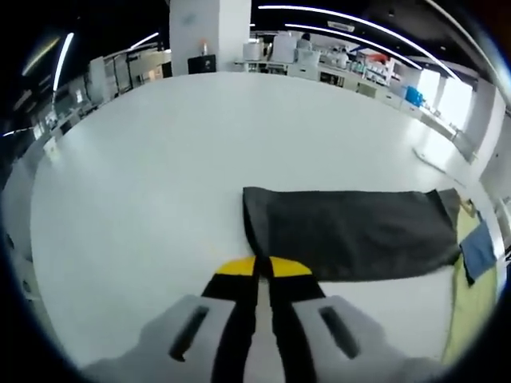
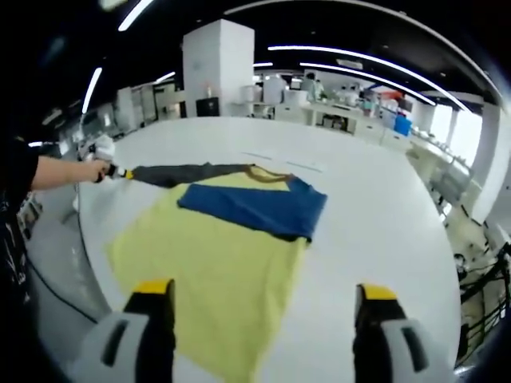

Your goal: Fold the garment on the visible template until the final outline fits inside the template.

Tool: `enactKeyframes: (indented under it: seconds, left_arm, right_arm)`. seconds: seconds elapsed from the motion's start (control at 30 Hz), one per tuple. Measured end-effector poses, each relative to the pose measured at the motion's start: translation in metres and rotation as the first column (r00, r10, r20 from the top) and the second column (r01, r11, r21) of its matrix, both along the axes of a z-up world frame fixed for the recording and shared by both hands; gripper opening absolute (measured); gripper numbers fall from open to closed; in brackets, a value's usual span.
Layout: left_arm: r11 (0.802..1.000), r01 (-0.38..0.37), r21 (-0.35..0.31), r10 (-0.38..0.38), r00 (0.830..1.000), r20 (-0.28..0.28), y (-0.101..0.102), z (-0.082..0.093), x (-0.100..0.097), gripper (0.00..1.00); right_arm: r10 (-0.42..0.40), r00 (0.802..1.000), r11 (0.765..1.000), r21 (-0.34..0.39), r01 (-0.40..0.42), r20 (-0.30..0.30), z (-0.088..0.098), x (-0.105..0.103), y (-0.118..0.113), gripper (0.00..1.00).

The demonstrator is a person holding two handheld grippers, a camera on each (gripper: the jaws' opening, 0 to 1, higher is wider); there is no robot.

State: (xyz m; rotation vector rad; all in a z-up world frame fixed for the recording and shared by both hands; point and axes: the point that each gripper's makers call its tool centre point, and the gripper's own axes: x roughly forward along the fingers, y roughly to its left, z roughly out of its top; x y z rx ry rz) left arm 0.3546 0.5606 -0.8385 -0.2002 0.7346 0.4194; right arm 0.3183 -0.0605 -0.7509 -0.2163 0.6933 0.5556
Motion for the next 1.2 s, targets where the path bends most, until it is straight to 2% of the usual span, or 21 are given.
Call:
enactKeyframes:
  seconds: [0.2,0.4,0.47,0.57,0.63,0.73,0.77,0.87,0.9,0.93,1.03,1.2]
  left_arm:
    - [1.000,0.022,0.006,-0.022,1.000,0.000,-0.002,0.007,0.002,0.01]
    - [0.995,0.089,0.051,-0.090,0.996,0.013,-0.015,0.024,0.010,0.01]
    - [0.990,0.116,0.086,-0.117,0.993,0.008,-0.021,0.031,0.013,0.01]
    - [0.988,0.132,0.083,-0.135,0.990,0.029,-0.031,0.039,0.018,0.01]
    - [0.983,0.158,0.094,-0.162,0.986,0.031,-0.040,0.044,0.022,0.01]
    - [0.980,0.178,0.089,-0.184,0.981,0.063,-0.054,0.055,0.026,0.01]
    - [0.978,0.186,0.091,-0.193,0.978,0.073,-0.050,0.053,0.028,0.01]
    - [0.975,0.202,0.095,-0.210,0.974,0.083,-0.058,0.059,0.034,0.01]
    - [0.961,0.237,0.146,-0.248,0.966,0.066,-0.058,0.063,0.039,0.01]
    - [0.956,0.245,0.161,-0.258,0.964,0.065,-0.061,0.066,0.041,0.01]
    - [0.954,0.270,0.129,-0.284,0.952,0.111,-0.078,0.077,0.054,0.01]
    - [0.944,0.311,0.110,-0.325,0.936,0.136,-0.104,0.086,0.071,0.01]
  right_arm:
    - [0.013,1.000,1.000,0.013,-0.013,0.003,0.000,-0.002,0.006,0.94]
    - [0.023,1.000,0.999,0.034,-0.023,-0.006,-0.002,-0.003,0.012,0.95]
    - [0.027,1.000,0.999,0.038,-0.027,-0.001,0.000,-0.003,0.015,0.95]
    - [0.036,0.999,0.999,0.037,-0.037,0.004,0.002,-0.004,0.017,0.95]
    - [0.036,0.999,0.999,0.038,-0.036,0.007,0.003,-0.003,0.017,0.95]
    - [0.034,0.999,0.999,0.040,-0.035,0.016,0.007,-0.001,0.016,0.95]
    - [0.034,0.999,0.999,0.040,-0.035,0.020,0.008,-0.001,0.015,0.95]
    - [0.032,0.999,0.999,0.044,-0.033,0.026,0.010,0.000,0.016,0.95]
    - [0.031,0.999,0.999,0.044,-0.032,0.029,0.010,0.000,0.016,0.95]
    - [0.029,0.999,0.998,0.046,-0.031,0.029,0.010,0.000,0.016,0.95]
    - [0.033,0.999,0.998,0.054,-0.034,0.022,0.009,-0.002,0.017,0.95]
    - [0.040,0.999,0.998,0.051,-0.041,0.014,0.006,-0.003,0.019,0.95]
